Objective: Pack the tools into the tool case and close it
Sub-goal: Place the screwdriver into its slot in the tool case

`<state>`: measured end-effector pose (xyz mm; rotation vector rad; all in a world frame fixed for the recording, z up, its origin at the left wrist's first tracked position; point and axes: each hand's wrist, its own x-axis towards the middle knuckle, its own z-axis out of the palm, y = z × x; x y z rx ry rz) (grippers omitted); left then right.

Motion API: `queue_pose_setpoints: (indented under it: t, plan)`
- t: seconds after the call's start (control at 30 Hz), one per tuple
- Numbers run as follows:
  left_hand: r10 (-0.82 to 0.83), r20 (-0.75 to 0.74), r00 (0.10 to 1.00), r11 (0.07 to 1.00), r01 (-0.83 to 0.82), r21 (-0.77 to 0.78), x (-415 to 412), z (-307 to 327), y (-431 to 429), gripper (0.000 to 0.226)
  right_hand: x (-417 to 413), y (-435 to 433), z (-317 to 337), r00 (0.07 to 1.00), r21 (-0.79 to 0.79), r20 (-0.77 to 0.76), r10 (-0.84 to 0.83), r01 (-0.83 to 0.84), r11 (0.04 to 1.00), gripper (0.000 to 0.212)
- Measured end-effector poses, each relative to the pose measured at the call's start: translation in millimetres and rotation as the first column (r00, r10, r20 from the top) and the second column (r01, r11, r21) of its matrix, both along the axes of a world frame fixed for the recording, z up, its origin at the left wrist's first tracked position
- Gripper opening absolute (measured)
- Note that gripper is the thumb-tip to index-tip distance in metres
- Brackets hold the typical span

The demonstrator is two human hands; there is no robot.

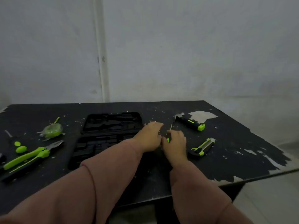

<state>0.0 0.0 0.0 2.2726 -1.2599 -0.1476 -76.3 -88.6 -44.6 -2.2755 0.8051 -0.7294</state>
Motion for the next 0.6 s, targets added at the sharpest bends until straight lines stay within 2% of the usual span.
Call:
queue_pose_setpoints:
  t: [0.07, 0.17, 0.27, 0.37, 0.43, 0.53, 0.6]
  plan:
    - [0.015, -0.039, 0.999, 1.0, -0.014, 0.022, 0, 2, -14, 0.055, -1, -6, -2, 0.999, 0.088, 0.007, -0.054, 0.053, 0.995, 0.039]
    - [0.097, -0.169, 0.981, 0.992, -0.082, 0.092, -1, 3, -36, 0.048, -1, -12, -7, 0.999, 0.197, -0.019, -0.051, 0.054, 0.979, 0.04]
    - [0.164, -0.208, 0.964, 0.972, -0.123, 0.198, 2, -1, -55, 0.029, 6, -16, -13, 0.991, 0.116, -0.13, -0.013, 0.029, 0.993, 0.04]
    - [0.214, -0.215, 0.953, 0.959, -0.163, 0.231, 7, -11, -68, 0.028, 10, -18, -17, 0.968, -0.015, -0.252, 0.012, -0.016, 1.0, 0.032]
    - [0.236, -0.225, 0.945, 0.957, -0.185, 0.225, 10, -13, -73, 0.027, 10, -19, -14, 0.97, -0.018, -0.241, 0.026, -0.031, 0.999, 0.028]
    - [0.263, -0.306, 0.915, 0.958, -0.212, 0.192, 12, -14, -77, 0.022, 4, -19, -7, 0.992, 0.115, -0.122, 0.034, -0.02, 0.993, 0.028]
    - [0.272, -0.413, 0.869, 0.962, -0.241, 0.128, 11, -15, -76, 0.018, 1, -19, -7, 0.999, 0.19, -0.033, 0.029, -0.022, 0.982, 0.033]
